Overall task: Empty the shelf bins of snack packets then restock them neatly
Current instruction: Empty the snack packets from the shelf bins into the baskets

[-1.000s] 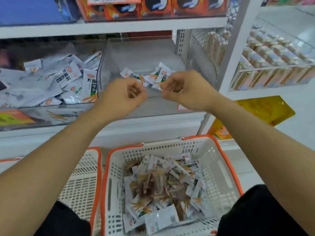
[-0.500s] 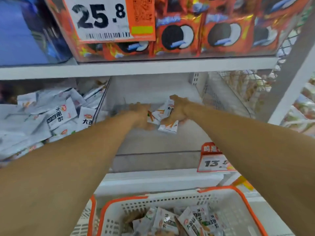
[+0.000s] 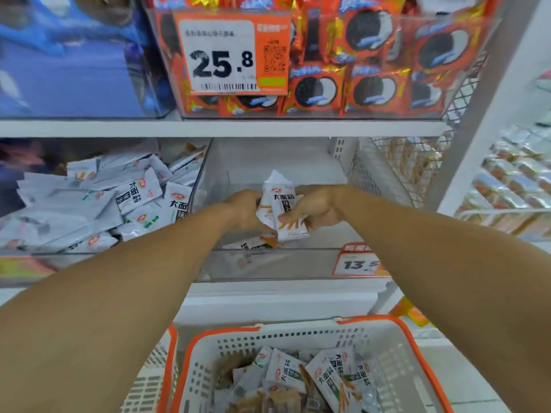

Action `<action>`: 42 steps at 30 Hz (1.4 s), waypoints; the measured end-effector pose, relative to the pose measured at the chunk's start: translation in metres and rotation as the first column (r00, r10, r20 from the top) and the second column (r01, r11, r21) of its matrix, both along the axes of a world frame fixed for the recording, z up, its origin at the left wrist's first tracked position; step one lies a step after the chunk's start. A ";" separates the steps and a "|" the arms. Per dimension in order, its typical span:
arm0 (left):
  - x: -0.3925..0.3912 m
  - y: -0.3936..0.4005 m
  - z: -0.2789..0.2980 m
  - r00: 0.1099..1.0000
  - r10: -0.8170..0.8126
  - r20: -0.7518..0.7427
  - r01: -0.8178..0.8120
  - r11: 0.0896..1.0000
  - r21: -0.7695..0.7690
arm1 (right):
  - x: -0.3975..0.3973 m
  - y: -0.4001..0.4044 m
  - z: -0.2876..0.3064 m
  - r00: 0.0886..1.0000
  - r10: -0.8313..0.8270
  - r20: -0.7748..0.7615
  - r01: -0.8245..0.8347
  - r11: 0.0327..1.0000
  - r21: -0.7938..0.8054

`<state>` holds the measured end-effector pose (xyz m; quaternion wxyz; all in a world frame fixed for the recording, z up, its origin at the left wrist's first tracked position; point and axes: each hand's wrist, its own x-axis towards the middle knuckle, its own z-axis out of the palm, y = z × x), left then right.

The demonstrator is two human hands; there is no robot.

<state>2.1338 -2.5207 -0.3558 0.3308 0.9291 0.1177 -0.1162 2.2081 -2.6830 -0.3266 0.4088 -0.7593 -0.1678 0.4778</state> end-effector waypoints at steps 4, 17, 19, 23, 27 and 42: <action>-0.026 -0.007 0.019 0.947 -0.107 -0.303 0.192 0.945 0.266 | -0.024 -0.003 0.000 0.973 0.044 0.227 0.009 0.974 -0.227; -0.031 -0.006 0.016 0.955 0.141 -0.259 -0.108 0.985 0.136 | -0.027 0.005 -0.008 0.999 -0.003 0.050 0.013 0.983 -0.185; -0.033 -0.004 0.019 0.964 0.159 -0.214 -0.161 0.987 0.008 | -0.027 -0.001 -0.006 1.000 -0.021 0.022 0.023 0.994 -0.103; -0.045 -0.014 0.039 0.987 0.151 0.052 -0.142 0.979 -0.145 | -0.039 -0.015 0.012 0.981 -0.061 0.185 0.041 0.993 0.110; -0.082 -0.026 0.078 0.932 0.118 0.342 -0.066 0.985 -0.160 | -0.072 -0.042 0.049 0.896 -0.053 0.441 -0.051 0.974 0.220; -0.259 -0.088 -0.018 0.998 -0.045 0.037 0.051 0.976 -0.210 | -0.232 -0.116 -0.033 0.788 0.378 0.486 -0.316 0.926 -0.208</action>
